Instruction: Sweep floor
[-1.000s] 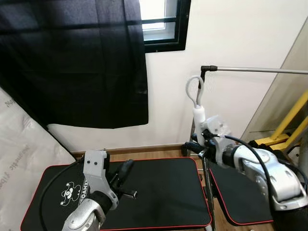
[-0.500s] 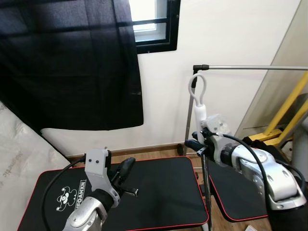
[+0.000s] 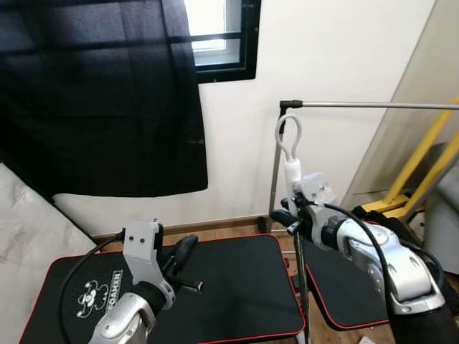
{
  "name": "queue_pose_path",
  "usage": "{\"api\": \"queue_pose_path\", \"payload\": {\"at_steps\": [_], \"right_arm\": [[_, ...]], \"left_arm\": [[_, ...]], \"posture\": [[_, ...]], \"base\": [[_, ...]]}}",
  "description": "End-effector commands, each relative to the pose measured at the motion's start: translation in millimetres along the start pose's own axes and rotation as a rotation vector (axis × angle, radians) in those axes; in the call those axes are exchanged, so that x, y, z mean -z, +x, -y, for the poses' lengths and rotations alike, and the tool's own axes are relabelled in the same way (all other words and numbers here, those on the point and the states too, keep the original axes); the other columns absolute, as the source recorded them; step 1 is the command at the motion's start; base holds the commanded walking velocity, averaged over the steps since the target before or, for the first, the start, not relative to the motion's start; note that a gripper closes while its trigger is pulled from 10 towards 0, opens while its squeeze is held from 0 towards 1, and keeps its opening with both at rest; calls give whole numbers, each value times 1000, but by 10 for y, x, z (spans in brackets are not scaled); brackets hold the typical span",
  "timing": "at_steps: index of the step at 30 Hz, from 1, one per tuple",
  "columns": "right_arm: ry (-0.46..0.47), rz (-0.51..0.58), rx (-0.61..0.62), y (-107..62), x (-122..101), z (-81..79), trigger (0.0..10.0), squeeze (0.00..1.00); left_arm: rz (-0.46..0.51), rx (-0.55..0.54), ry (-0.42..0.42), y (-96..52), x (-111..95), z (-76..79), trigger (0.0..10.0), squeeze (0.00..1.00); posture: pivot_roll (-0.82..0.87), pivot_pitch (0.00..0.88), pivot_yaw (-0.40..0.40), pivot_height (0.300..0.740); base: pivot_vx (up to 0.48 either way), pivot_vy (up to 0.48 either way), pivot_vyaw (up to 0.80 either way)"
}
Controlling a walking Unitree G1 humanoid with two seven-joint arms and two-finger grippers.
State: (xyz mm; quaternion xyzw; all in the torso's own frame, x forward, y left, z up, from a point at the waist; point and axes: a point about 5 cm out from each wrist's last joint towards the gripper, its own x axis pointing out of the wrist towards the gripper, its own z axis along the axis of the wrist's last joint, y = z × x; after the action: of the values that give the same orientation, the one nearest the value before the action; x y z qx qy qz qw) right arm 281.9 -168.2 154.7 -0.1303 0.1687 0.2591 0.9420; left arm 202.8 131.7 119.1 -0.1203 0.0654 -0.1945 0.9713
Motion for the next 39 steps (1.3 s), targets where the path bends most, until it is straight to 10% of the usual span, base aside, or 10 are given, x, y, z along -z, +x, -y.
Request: {"api": "queue_pose_path", "payload": {"at_steps": [1, 39], "right_arm": [[-52, 28, 64, 16, -73, 78, 10000, 0], [-63, 64, 160, 64, -93, 183, 10000, 0]], "left_arm": [[-18, -3, -1, 2, 35, -20, 10000, 0], [-24, 2, -12, 6, 54, -10, 10000, 0]], "posture": [[-97, 0, -29, 740], [-92, 0, -32, 740]], "base": [[0, 0, 0], [-186, 0, -337]]}}
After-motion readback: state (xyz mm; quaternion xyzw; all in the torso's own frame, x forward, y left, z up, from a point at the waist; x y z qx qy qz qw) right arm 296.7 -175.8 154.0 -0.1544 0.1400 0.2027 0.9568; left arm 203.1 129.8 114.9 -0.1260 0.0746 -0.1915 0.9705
